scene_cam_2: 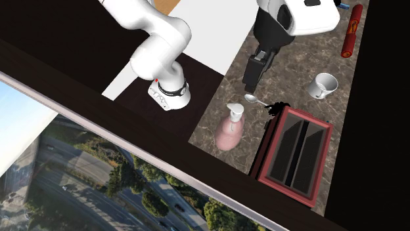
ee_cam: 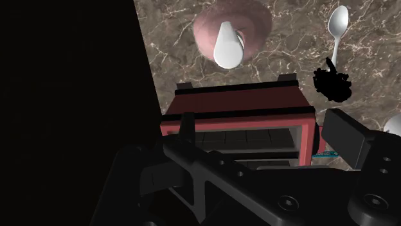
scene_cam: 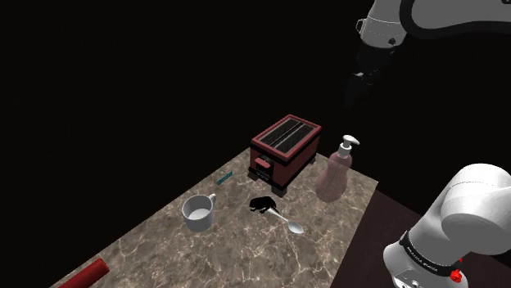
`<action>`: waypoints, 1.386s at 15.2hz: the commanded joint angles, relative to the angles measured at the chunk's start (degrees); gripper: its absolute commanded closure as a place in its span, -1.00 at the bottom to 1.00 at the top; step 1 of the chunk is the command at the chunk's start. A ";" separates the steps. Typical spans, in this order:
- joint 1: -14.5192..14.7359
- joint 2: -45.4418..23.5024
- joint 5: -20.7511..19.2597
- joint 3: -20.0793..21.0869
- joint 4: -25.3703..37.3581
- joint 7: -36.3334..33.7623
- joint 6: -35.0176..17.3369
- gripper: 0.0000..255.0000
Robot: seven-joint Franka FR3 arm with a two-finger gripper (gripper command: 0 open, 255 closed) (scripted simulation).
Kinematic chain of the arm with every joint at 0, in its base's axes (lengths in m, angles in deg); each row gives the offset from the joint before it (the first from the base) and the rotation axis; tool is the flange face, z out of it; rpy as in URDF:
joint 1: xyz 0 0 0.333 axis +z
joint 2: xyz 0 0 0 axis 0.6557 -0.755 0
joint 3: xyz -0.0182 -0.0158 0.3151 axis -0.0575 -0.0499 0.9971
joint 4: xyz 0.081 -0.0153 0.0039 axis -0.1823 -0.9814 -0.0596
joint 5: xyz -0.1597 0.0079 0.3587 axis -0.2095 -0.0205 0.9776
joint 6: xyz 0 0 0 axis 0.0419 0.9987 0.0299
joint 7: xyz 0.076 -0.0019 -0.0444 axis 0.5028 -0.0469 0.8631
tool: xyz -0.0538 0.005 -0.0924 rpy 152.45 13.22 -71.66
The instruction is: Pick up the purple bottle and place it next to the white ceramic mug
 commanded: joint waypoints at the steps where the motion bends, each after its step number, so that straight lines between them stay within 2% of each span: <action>1: 0.00 0.00 0.00 0.00 0.00 0.00 0.00 -1.00; 10: -1.22 9.97 -0.72 -3.83 -22.85 0.30 -15.87 -1.00; 18: -1.66 8.22 -1.51 -4.57 -28.02 0.15 -22.85 -1.00; 21: -1.66 8.22 -1.51 -4.57 -28.02 0.15 -22.85 -1.00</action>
